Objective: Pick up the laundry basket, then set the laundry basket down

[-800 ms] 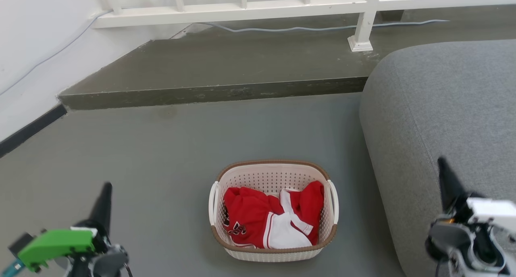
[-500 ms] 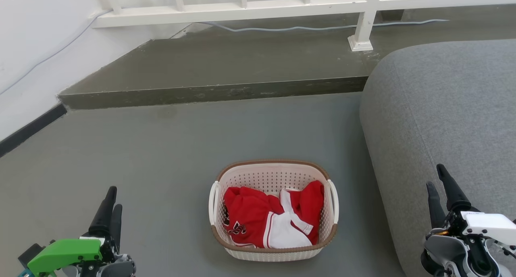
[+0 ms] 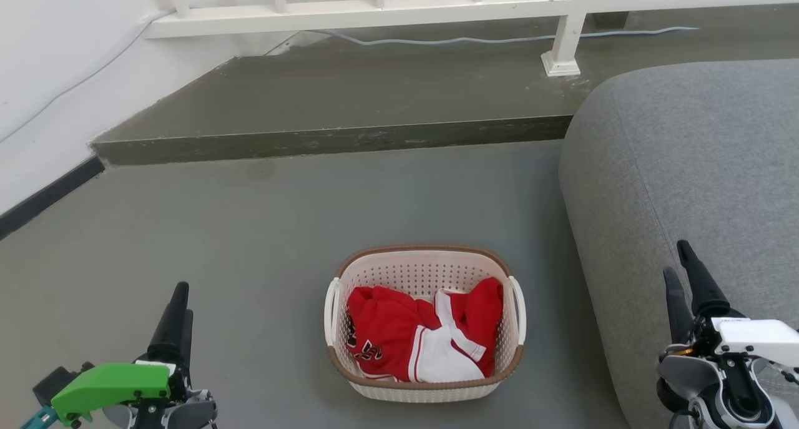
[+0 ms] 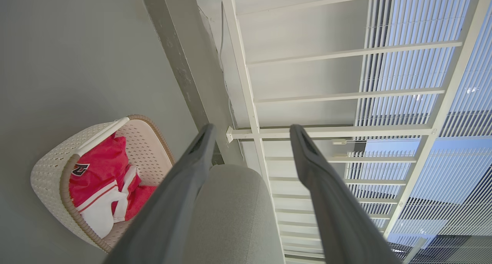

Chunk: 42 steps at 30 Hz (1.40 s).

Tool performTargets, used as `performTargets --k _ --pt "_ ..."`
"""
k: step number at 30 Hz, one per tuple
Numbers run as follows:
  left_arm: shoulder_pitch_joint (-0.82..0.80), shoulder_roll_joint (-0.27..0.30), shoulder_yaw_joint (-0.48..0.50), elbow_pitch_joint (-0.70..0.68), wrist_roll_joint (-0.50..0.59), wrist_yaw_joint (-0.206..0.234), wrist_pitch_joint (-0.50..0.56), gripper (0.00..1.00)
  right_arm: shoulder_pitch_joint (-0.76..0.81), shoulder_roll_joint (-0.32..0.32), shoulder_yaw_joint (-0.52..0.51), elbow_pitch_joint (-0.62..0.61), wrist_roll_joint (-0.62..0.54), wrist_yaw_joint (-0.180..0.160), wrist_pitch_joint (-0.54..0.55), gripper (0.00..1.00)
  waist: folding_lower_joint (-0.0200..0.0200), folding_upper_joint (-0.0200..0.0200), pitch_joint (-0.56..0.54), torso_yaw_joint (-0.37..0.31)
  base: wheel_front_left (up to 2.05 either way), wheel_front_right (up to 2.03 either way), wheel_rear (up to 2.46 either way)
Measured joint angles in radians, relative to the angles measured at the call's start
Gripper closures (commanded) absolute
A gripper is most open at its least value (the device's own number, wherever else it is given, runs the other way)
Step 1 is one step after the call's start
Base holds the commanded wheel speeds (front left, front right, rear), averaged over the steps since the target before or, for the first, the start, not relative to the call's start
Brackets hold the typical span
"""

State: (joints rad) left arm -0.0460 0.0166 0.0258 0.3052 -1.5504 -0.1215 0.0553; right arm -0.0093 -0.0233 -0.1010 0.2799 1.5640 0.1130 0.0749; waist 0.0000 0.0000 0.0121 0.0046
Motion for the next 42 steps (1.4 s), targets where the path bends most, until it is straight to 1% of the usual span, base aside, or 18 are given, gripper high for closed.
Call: performTargets --k 5,14,21,22,25,32,42 --pt "-0.002 0.008 -0.028 -0.015 0.049 0.0 -0.021 0.0 -0.002 -0.015 0.024 -0.021 -0.046 0.0 -0.023 0.0 0.0 0.0 0.004 0.001 0.0 0.0 0.0" --pt "-0.014 0.029 -0.051 -0.02 0.144 0.0 -0.048 0.0 -0.002 -0.045 0.071 -0.04 -0.119 0.0 -0.063 0.0 0.0 0.0 0.009 0.004 0.0 0.0 0.0" --pt "-0.017 0.034 -0.06 -0.032 0.272 0.0 -0.072 0.0 -0.003 -0.071 0.109 -0.047 -0.207 0.0 -0.093 0.0 0.0 0.0 0.014 0.006 0.0 0.0 0.0" --pt "-0.017 0.034 -0.06 -0.032 0.272 0.0 -0.072 0.0 -0.003 -0.071 0.109 -0.047 -0.207 0.0 -0.093 0.0 0.0 0.0 0.014 0.006 0.0 0.0 0.0" --pt "-0.02 0.035 -0.065 -0.037 0.323 0.0 -0.082 0.0 -0.004 -0.081 0.122 -0.047 -0.244 0.0 -0.102 0.0 0.0 0.0 0.016 0.007 0.0 0.0 0.0" --pt "-0.034 0.041 -0.086 -0.049 0.464 0.0 -0.102 0.0 -0.015 -0.098 0.146 -0.051 -0.345 0.0 -0.123 0.0 0.0 0.0 0.018 0.008 0.0 0.0 0.0" --pt "-0.037 0.041 -0.106 -0.066 0.63 0.016 -0.133 0.0 -0.034 -0.113 0.175 -0.073 -0.513 0.001 -0.154 0.0 0.0 0.0 0.019 0.007 0.0 0.0 0.0"
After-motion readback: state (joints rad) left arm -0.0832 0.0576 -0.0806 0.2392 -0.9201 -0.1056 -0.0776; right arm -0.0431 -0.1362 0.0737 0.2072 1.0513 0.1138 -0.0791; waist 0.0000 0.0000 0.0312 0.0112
